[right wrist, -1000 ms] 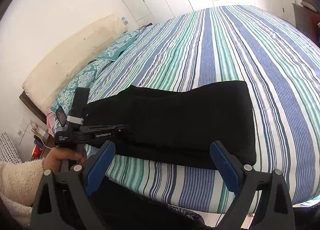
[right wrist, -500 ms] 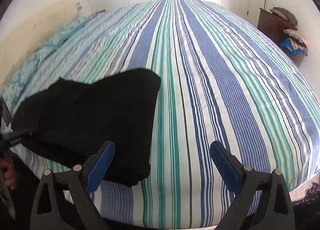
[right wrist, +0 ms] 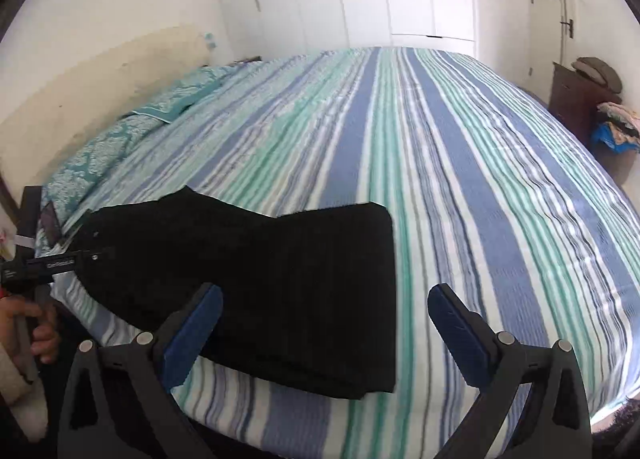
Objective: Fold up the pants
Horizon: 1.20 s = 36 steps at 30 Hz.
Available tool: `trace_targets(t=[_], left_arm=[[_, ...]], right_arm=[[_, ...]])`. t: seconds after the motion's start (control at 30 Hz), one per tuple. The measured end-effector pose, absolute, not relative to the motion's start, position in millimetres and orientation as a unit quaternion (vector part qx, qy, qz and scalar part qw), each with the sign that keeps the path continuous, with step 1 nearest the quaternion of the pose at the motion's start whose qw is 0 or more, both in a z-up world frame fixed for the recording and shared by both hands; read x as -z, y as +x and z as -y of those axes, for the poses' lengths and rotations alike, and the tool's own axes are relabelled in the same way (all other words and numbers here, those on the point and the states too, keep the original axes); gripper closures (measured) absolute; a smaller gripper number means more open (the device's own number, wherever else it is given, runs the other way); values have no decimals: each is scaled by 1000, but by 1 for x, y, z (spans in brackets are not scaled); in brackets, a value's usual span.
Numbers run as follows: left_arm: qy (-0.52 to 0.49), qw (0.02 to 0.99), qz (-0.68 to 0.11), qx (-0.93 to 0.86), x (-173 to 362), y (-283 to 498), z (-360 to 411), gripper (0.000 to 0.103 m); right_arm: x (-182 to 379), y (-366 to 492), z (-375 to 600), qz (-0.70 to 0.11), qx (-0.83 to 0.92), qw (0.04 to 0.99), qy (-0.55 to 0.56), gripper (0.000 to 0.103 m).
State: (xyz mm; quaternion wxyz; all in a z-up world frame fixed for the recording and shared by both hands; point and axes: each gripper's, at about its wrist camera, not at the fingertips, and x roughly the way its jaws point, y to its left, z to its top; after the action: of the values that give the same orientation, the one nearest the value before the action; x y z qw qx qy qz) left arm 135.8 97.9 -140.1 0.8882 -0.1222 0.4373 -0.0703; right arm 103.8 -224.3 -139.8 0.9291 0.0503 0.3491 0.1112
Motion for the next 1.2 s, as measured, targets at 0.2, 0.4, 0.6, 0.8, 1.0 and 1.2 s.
trace_targets(t=[0.2, 0.4, 0.6, 0.8, 1.0, 1.2], left_arm=[[-52, 889, -427, 158, 141, 136, -32, 45], [7, 874, -449, 185, 160, 151, 8, 38], [18, 851, -494, 178, 192, 145, 9, 38], [-24, 869, -467, 163, 169, 129, -10, 33], [-26, 876, -456, 153, 167, 123, -13, 33], [-10, 875, -458, 153, 169, 116, -13, 33]], right_arm=[[170, 118, 173, -399, -180, 899, 10, 1], [169, 119, 178, -394, -180, 901, 34, 1], [200, 139, 191, -464, -141, 873, 55, 1], [176, 126, 197, -405, -128, 904, 52, 3], [171, 133, 209, -393, -92, 914, 46, 3], [178, 175, 239, -436, -48, 892, 110, 3]])
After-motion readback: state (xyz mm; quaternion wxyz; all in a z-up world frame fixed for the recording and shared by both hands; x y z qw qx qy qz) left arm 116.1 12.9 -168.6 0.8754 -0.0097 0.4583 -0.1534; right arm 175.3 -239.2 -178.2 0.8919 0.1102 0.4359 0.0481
